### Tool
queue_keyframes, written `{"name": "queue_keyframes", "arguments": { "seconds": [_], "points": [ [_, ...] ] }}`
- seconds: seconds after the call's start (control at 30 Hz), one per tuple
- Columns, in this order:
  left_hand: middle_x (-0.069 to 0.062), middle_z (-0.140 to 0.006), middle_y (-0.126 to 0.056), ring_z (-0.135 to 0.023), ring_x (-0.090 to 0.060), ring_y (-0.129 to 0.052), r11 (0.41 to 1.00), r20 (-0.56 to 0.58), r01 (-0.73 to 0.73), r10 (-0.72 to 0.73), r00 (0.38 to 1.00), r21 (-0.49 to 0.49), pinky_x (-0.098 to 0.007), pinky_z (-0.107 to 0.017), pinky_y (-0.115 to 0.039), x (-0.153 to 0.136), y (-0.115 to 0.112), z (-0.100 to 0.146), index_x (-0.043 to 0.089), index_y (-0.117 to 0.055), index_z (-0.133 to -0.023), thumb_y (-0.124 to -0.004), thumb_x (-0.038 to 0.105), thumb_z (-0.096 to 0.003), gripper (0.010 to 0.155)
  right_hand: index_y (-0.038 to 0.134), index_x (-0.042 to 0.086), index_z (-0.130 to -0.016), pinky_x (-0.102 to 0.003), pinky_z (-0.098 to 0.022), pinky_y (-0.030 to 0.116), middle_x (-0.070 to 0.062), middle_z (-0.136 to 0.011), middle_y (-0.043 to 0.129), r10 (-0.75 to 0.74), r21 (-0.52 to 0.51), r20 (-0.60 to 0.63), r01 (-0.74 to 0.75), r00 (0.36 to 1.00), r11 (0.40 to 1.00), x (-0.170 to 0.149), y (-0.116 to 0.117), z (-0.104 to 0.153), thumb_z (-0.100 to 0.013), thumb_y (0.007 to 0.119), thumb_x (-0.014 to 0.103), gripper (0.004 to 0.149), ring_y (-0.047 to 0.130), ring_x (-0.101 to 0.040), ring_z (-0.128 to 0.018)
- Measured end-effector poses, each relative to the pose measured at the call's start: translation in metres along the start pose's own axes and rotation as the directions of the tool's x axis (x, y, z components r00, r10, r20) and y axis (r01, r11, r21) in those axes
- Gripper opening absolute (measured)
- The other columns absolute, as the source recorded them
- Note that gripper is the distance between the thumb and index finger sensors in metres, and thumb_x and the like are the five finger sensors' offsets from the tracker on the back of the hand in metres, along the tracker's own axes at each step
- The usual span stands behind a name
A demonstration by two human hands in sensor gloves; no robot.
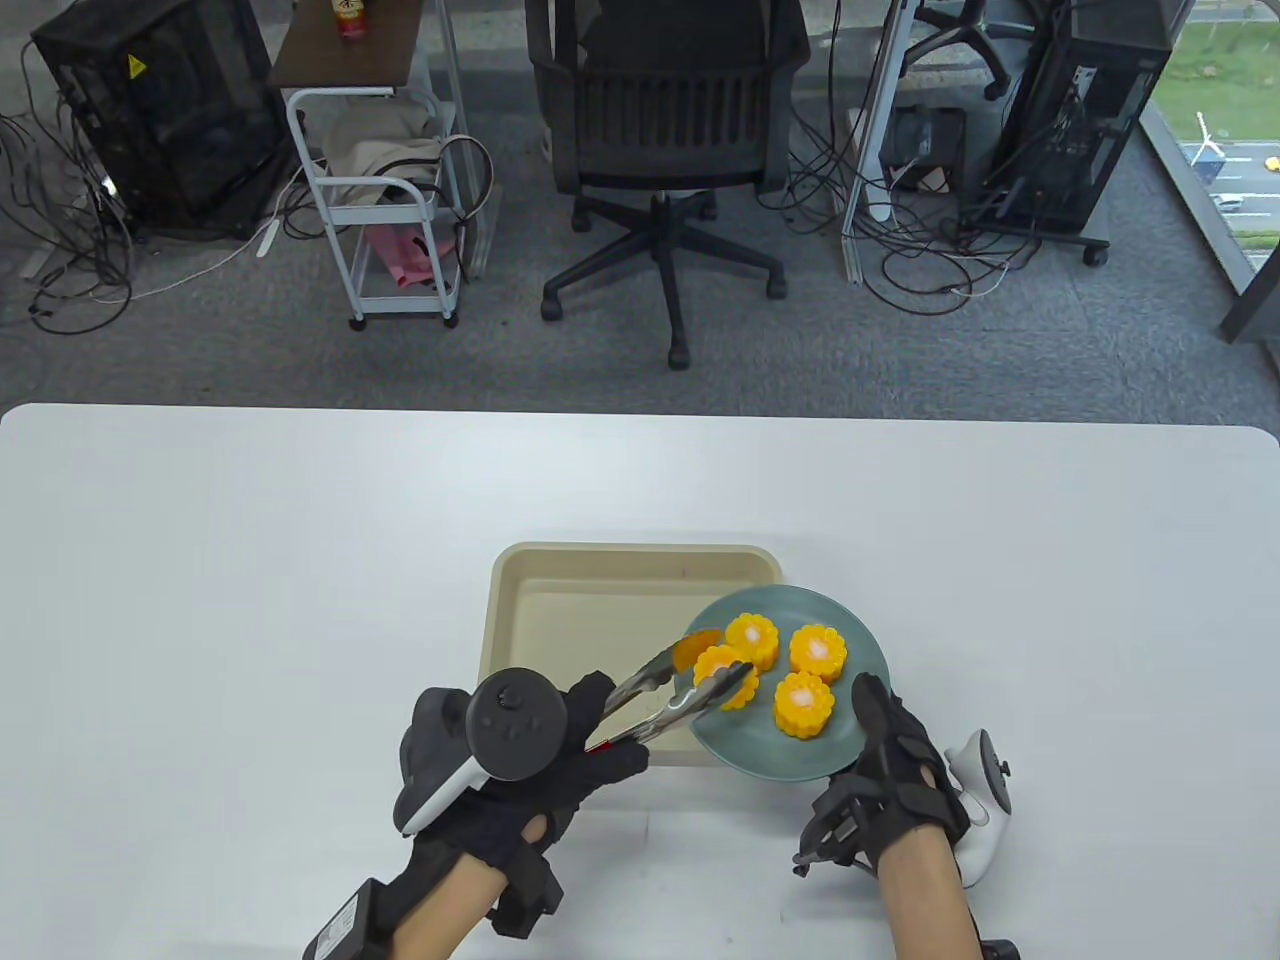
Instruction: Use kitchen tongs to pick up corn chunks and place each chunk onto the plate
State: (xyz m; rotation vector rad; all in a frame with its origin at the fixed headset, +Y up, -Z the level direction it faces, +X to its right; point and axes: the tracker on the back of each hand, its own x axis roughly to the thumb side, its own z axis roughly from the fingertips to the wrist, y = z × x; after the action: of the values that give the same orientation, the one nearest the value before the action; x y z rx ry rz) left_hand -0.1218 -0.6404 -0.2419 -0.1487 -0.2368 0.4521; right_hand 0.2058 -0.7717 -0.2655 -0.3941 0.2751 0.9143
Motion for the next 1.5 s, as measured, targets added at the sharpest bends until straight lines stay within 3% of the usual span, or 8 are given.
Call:
{"name": "queue_keyframes", "arguments": {
  "seconds": [0.27,0.53,0.67,1.0,1.3,1.5],
  "points": [
    [-0.009,-0.079,-0.091,-0.039,-0.033,-0.1,0.997,-0.003,0.073,-0.073,0.997,-0.03,-0.052,-0.028,-0.085,0.009,-0.014,-0.001,0.029,-0.063,-0.107,-0.075,0.067,-0.0408,0.077,0.05,0.019,-0.103,-0.042,-0.059,0.086,-0.017,-0.105,0.071,-0.014,0.011,-0.007,0.014,1.0,1.0,0.0,0.001,0.0,-0.052,0.059,0.038,0.055,0.087,-0.035,-0.088],
    [-0.012,-0.083,-0.086,-0.043,-0.033,-0.099,0.996,-0.018,-0.061,0.06,0.998,-0.06,-0.052,-0.03,-0.084,-0.001,-0.008,-0.001,0.022,-0.055,-0.11,-0.074,0.071,-0.0391,0.088,0.052,0.02,-0.103,-0.042,-0.058,0.087,-0.017,-0.104,0.073,-0.011,-0.002,-0.012,0.011,1.0,1.0,-0.001,0.0,0.0,-0.052,0.06,0.038,0.055,0.089,-0.035,-0.087],
    [-0.015,-0.085,-0.084,-0.043,-0.034,-0.098,0.993,-0.052,-0.114,0.113,0.992,-0.018,-0.053,-0.03,-0.084,-0.012,0.0,-0.002,0.02,-0.051,-0.111,-0.073,0.071,-0.0392,0.091,0.052,0.02,-0.103,-0.042,-0.058,0.087,-0.016,-0.104,0.073,-0.012,-0.005,-0.005,0.012,1.0,1.0,0.0,-0.001,0.0,-0.052,0.06,0.038,0.055,0.089,-0.035,-0.087],
    [-0.02,-0.088,-0.08,-0.052,-0.04,-0.095,0.98,-0.223,-0.156,0.18,0.958,0.12,-0.052,-0.029,-0.087,-0.052,0.005,-0.016,0.016,-0.048,-0.111,-0.072,0.073,-0.0395,0.094,0.052,0.021,-0.103,-0.042,-0.058,0.087,-0.016,-0.104,0.073,-0.014,-0.022,0.014,0.015,1.0,1.0,0.001,-0.002,0.0,-0.052,0.06,0.039,0.054,0.089,-0.035,-0.087],
    [-0.022,-0.094,-0.071,-0.063,-0.044,-0.089,0.994,-0.408,-0.061,0.095,0.908,0.095,-0.053,-0.031,-0.086,-0.086,-0.016,-0.047,0.016,-0.046,-0.112,-0.072,0.072,-0.0399,0.094,0.052,0.021,-0.103,-0.042,-0.058,0.087,-0.015,-0.104,0.073,-0.02,-0.012,0.019,0.02,1.0,1.0,0.001,-0.003,0.0,-0.052,0.06,0.039,0.054,0.089,-0.035,-0.087],
    [-0.024,-0.092,-0.069,-0.063,-0.046,-0.087,0.999,-0.467,0.016,0.003,0.884,0.035,-0.055,-0.038,-0.084,-0.091,-0.032,-0.062,0.016,-0.046,-0.111,-0.073,0.07,-0.04,0.093,0.052,0.02,-0.103,-0.042,-0.058,0.087,-0.015,-0.104,0.073,-0.028,-0.001,0.015,0.028,1.0,1.0,0.002,-0.003,0.001,-0.052,0.06,0.039,0.054,0.088,-0.034,-0.087]
  ]
}}
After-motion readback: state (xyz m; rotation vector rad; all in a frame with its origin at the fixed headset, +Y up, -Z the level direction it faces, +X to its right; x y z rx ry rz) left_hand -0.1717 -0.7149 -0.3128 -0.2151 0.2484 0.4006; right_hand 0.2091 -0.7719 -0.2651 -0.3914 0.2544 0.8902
